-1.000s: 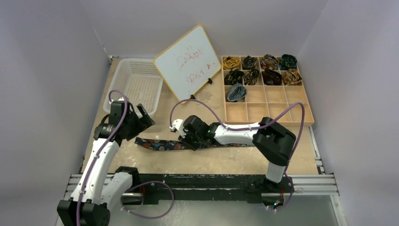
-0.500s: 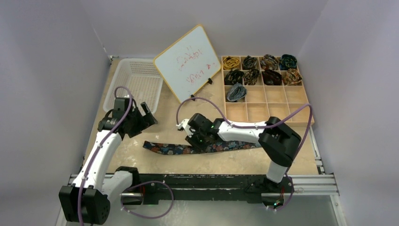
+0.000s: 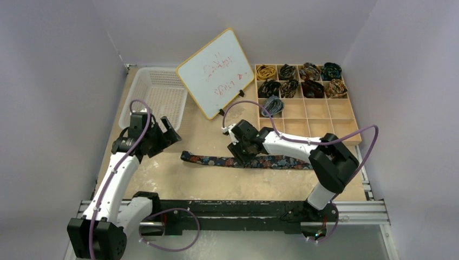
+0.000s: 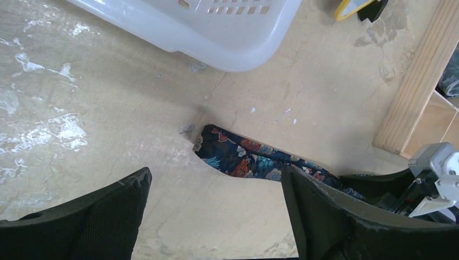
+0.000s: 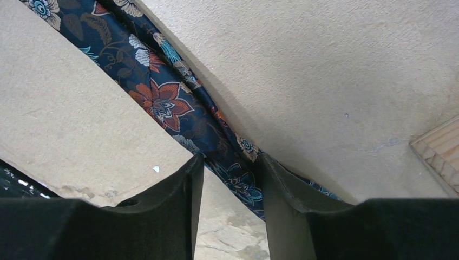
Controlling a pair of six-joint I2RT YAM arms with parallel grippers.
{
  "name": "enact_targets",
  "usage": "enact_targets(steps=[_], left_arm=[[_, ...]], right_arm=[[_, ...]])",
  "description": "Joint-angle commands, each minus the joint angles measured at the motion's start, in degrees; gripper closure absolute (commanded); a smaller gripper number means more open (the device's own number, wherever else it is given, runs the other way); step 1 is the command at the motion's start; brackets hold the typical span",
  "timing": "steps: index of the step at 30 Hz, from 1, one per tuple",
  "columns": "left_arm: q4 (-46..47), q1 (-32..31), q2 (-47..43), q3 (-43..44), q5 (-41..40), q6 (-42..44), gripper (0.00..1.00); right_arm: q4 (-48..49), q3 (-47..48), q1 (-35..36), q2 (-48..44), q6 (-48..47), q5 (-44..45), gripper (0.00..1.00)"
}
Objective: Roll the ties
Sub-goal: Flatten out the tie at the center of the board.
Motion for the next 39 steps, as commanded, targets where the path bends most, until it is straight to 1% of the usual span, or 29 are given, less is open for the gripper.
enact_targets(steps=[1, 3, 4, 5, 6, 7, 8, 9, 12, 14, 16, 19, 21, 22, 24, 26, 32, 35, 36, 39], left_arm=[[3.95, 0.47, -0.35, -1.90, 0.35, -2.23, 0.11], [5.42, 0.47, -0.29, -3.03, 0.88, -2.70, 0.11], [5.99, 0.47, -0.14, -3.48, 0.87, -2.83, 0.11], [6.39, 0.47, 0.00, -3.89, 0.88, -2.76, 0.11], [6.90, 0.47, 0.15, -4.39, 0.97, -2.75, 0.11], [7.50, 0.47, 0.32, -4.95, 1.02, -2.75, 0.11], [7.81, 0.47, 0.42, -5.40, 1.17, -2.81, 0.11], [8.13, 0.47, 0.46, -5.83, 1.30, -2.90, 0.11], [8.57, 0.47, 0.17, -7.57, 0.52, -3.39, 0.11], [8.31, 0.47, -0.77, -8.73, -0.79, -4.79, 0.11], [7.53, 0.47, -2.05, -9.74, -2.00, -7.47, 0.11], [5.98, 0.47, -4.83, -11.59, -2.59, -12.14, 0.11], [4.47, 0.47, -7.13, -12.27, -3.44, -14.60, 0.11], [4.03, 0.47, -8.15, -12.60, -3.52, -15.46, 0.11], [3.40, 0.47, -9.99, -13.09, -3.82, -16.89, 0.11], [3.36, 0.47, -11.25, -13.41, -3.70, -17.72, 0.11], [2.84, 0.47, -10.18, -12.19, -3.41, -16.79, 0.12], [2.86, 0.47, -9.58, -11.62, -3.33, -16.51, 0.12], [2.86, 0.47, -9.54, -11.52, -3.43, -16.42, 0.12], [2.86, 0.47, -9.58, -11.65, -4.11, -16.22, 0.12]], right_arm=[[-2.37, 2.78, 0.40, -2.10, -0.35, 4.09, 0.52], [1.48, 2.79, 0.41, -3.98, -0.84, 5.35, 0.49], [3.64, 2.68, 0.48, -4.96, -0.83, 4.04, 0.47], [5.77, 2.81, 0.53, -5.78, -0.60, 2.83, 0.41], [8.34, 2.73, 0.55, -6.89, -0.11, 1.46, 0.37], [11.71, 2.35, 0.59, -7.37, 0.44, 0.40, 0.36], [14.37, 2.01, 0.84, -7.95, 1.26, -1.03, 0.31], [17.26, 1.60, 1.32, -8.33, 1.56, -2.24, 0.29], [29.76, -2.33, 3.83, -8.72, 2.50, -4.43, 0.26], [36.08, -3.43, 6.97, -7.27, 1.12, -6.55, 0.25], [41.72, -4.03, 9.83, -4.42, -1.28, -6.82, 0.24], [43.72, -0.53, 11.20, 2.12, -3.34, -6.37, 0.24], [44.33, 1.76, 11.57, 5.23, -5.23, -6.24, 0.24], [46.29, 1.91, 11.70, 6.13, -6.01, -6.56, 0.24], [50.41, 1.50, 11.73, 7.77, -6.99, -9.72, 0.23], [51.68, 2.54, 11.69, 9.95, -8.37, -11.76, 0.23], [48.28, 6.86, 11.73, 17.16, -12.80, -14.87, 0.24], [46.30, 7.30, 11.73, 19.15, -14.13, -17.93, 0.28], [45.32, 7.66, 11.70, 19.80, -14.45, -17.87, 0.30], [41.54, 9.75, 11.64, 20.96, -16.20, -15.54, 0.33]])
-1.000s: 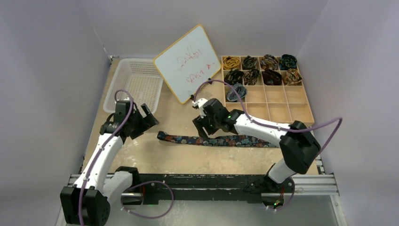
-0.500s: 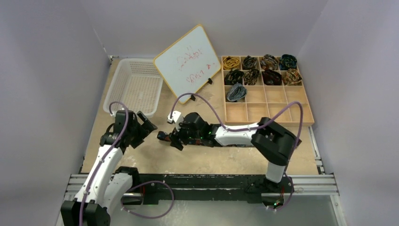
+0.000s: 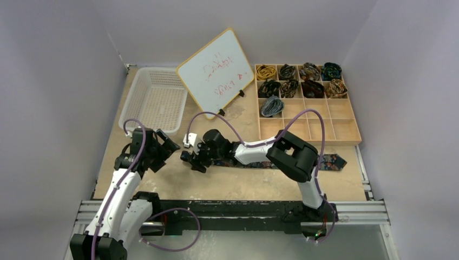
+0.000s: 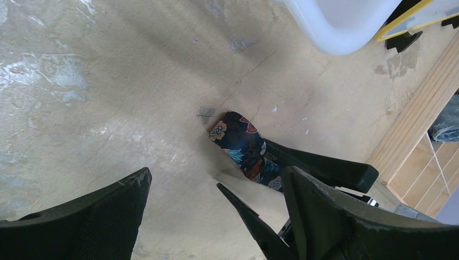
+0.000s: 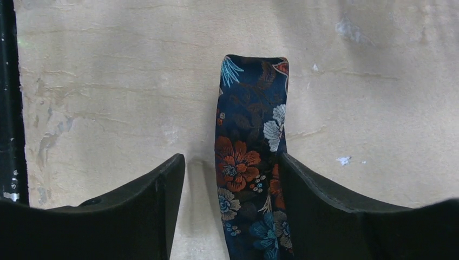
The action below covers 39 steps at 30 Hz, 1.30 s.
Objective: Roll the ties
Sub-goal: Flatten out the tie at the center of the board.
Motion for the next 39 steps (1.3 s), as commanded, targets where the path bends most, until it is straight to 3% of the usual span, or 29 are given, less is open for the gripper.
enact_targets(steps=[1, 5, 11, 18, 22, 26, 34, 35, 37, 39], left_arm=[[0.25, 0.47, -0.07, 1.08, -1.49, -0.35, 0.12], [-0.55, 0.47, 1.36, 2.70, -2.39, 0.31, 0.12], [-0.60, 0.47, 2.26, 3.16, -2.35, -0.90, 0.12], [-2.41, 0.42, 1.19, 4.86, -4.03, -0.78, 0.12], [-3.70, 0.47, 0.33, 4.87, -3.76, -0.68, 0.11], [-2.99, 0.47, -0.73, 2.81, -2.11, -1.19, 0.11], [1.51, 0.47, -0.36, -0.59, 2.02, -1.52, 0.11], [2.17, 0.47, -0.23, -1.17, 2.41, -1.41, 0.11], [2.97, 0.47, -0.03, -2.22, 3.34, -1.34, 0.11], [3.58, 0.47, -0.21, -3.14, 3.31, -1.48, 0.11]], right_arm=[[-8.42, 4.85, -0.12, 1.11, -4.85, -0.50, 0.36], [-10.92, 3.90, -0.14, 0.91, -7.48, -0.55, 0.44], [-11.12, 3.58, -0.12, -0.01, -8.41, -1.88, 0.70], [-9.19, 0.15, 0.11, -3.18, -8.17, -10.43, 0.73], [-12.97, 1.33, 0.34, -2.88, -9.77, -10.36, 0.57], [-10.33, 1.00, 0.37, -5.88, -7.80, -5.55, 0.41], [3.60, -9.69, -0.24, -22.55, 8.54, 9.67, 0.29], [5.25, -11.84, -0.39, -24.30, 11.02, 12.29, 0.24], [9.63, -16.16, -0.86, -26.85, 17.67, 15.82, 0.03], [11.62, -19.07, -1.36, -27.79, 20.73, 14.56, 0.01]])
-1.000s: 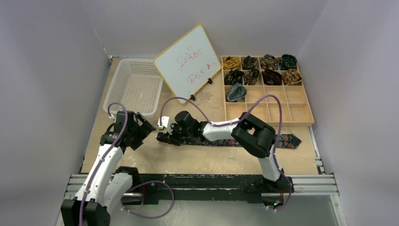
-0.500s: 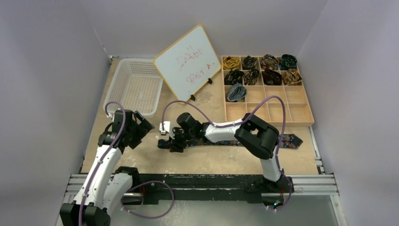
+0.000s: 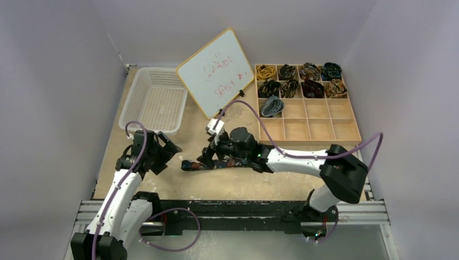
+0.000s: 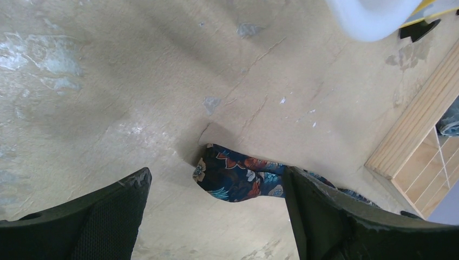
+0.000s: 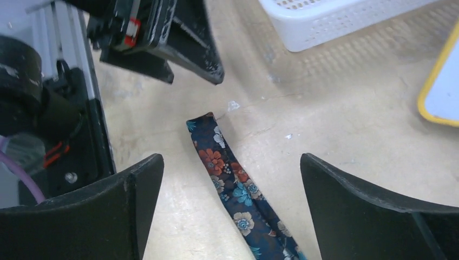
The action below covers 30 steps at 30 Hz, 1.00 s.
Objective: Roll the ties
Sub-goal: Flatten out the tie at the center of the board.
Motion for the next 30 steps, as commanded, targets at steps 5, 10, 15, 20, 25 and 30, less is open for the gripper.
enact_targets(steps=[5, 10, 15, 20, 25, 30], left_arm=[[4.81, 0.47, -1.41, -3.60, 2.38, -0.64, 0.11], [5.38, 0.47, -1.58, -5.44, 2.67, -1.92, 0.12], [6.62, 0.47, -0.35, -7.42, 3.95, -2.35, 0.12], [7.67, 0.47, -0.39, -9.12, 4.51, -3.13, 0.12], [7.23, 0.47, -2.83, -10.00, 3.67, -3.63, 0.13], [9.81, 0.47, -4.31, -11.52, 4.48, -2.25, 0.15]], right_arm=[[-3.21, 1.11, -4.48, 5.26, 11.93, -12.56, 0.01], [0.10, 1.07, -4.98, 7.43, 11.74, -10.61, 0.04], [-5.66, 5.97, -3.64, 11.65, 4.47, -11.38, 0.01], [-10.15, 11.81, -3.23, 18.00, 0.34, -11.41, 0.03], [-12.71, 14.52, -2.66, 22.12, -2.12, -12.79, 0.15], [-13.85, 15.12, -2.45, 24.11, -3.23, -12.67, 0.35]])
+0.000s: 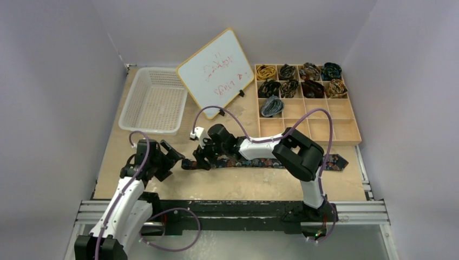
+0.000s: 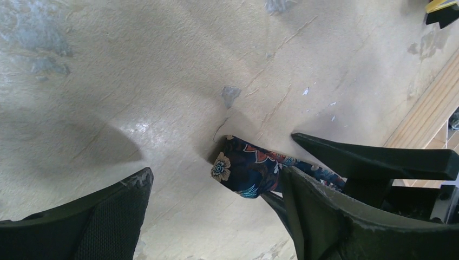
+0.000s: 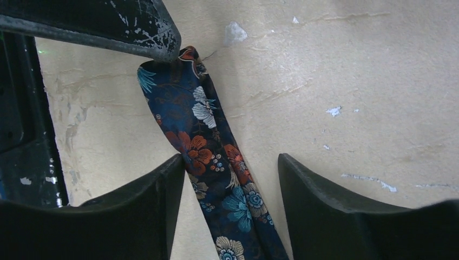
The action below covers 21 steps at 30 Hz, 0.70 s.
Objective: Roll the ties
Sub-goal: Flatten out the tie at the center of the board.
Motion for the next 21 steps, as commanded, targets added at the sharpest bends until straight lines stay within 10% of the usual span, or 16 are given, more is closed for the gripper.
enact_targets(steps=[1, 14, 21], left_arm=[[4.57, 0.47, -1.22, -1.98, 1.39, 0.87, 0.15], [9.48, 0.42, -6.70, -6.68, 10.76, 3.81, 0.20], [10.20, 0.38, -7.24, -6.82, 13.78, 3.55, 0.20]], right_arm=[[-4.10, 1.35, 0.41, 1.01, -2.30, -1.52, 0.39], [-10.32, -4.42, 0.44, -1.30, -8.42, -9.34, 0.68], [-8.53, -9.83, 0.40, -6.31, -5.18, -7.42, 0.66]])
